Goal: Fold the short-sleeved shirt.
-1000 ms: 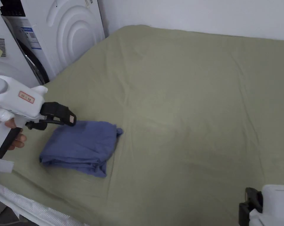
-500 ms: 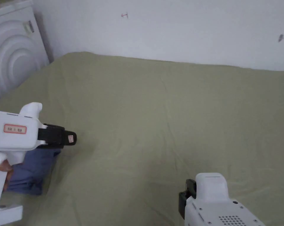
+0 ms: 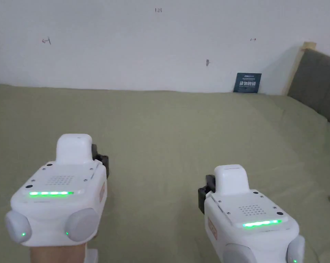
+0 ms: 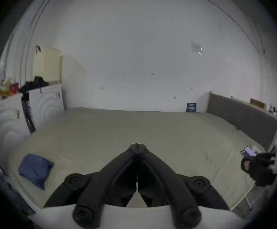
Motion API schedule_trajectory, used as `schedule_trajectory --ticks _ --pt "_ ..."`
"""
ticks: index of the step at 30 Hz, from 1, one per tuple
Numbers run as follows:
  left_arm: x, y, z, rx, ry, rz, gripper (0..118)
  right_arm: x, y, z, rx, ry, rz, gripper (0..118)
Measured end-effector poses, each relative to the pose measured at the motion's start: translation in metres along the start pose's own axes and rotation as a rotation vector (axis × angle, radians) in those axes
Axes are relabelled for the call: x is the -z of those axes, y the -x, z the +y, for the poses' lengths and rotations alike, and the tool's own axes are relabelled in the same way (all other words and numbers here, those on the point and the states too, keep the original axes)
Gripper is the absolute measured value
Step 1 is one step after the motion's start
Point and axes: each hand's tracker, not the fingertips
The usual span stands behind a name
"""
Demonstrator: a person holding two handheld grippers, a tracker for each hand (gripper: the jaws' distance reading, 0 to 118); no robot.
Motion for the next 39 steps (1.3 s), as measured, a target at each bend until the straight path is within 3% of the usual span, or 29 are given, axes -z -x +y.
schedule_trajectory --ticks 7,27,29,30,31,32,33,34,35,39 --pt "-0.018 -0.003 0.0 0.076 -0.032 0.02 0 -0.001 0.005 0.009 0.011 -0.054 -0.01 0" --pt "-0.05 0.008 0.028 0.05 -0.115 -0.005 5 -0.025 0.018 0.042 0.0 -0.194 -0.022 0" --pt "-0.05 0.009 0.03 0.051 -0.115 -0.006 14 -0.025 0.018 0.043 0.012 -0.202 -0.027 0" --pt "-0.049 0.01 0.032 0.048 -0.113 -0.008 32 -0.025 0.017 0.046 0.019 -0.206 -0.033 2" --pt "-0.047 0.01 0.032 0.055 -0.098 -0.012 62 -0.025 0.017 0.049 0.031 -0.214 -0.049 12" --pt "-0.042 0.011 0.033 0.06 -0.065 -0.02 108 -0.025 0.015 0.051 0.044 -0.218 -0.047 54" --pt "-0.04 0.012 0.031 0.057 -0.054 -0.022 118 -0.023 0.014 0.054 0.047 -0.212 -0.04 98" --pt "-0.04 0.013 0.03 0.062 -0.089 -0.019 118 -0.025 0.013 0.051 0.048 -0.219 -0.049 118" --pt "-0.038 0.013 0.03 0.067 -0.069 -0.026 118 -0.027 0.014 0.044 0.025 -0.277 -0.038 114" --pt "-0.04 0.013 0.034 0.048 -0.05 0.008 118 -0.039 0.021 0.059 0.022 -0.282 -0.072 118"
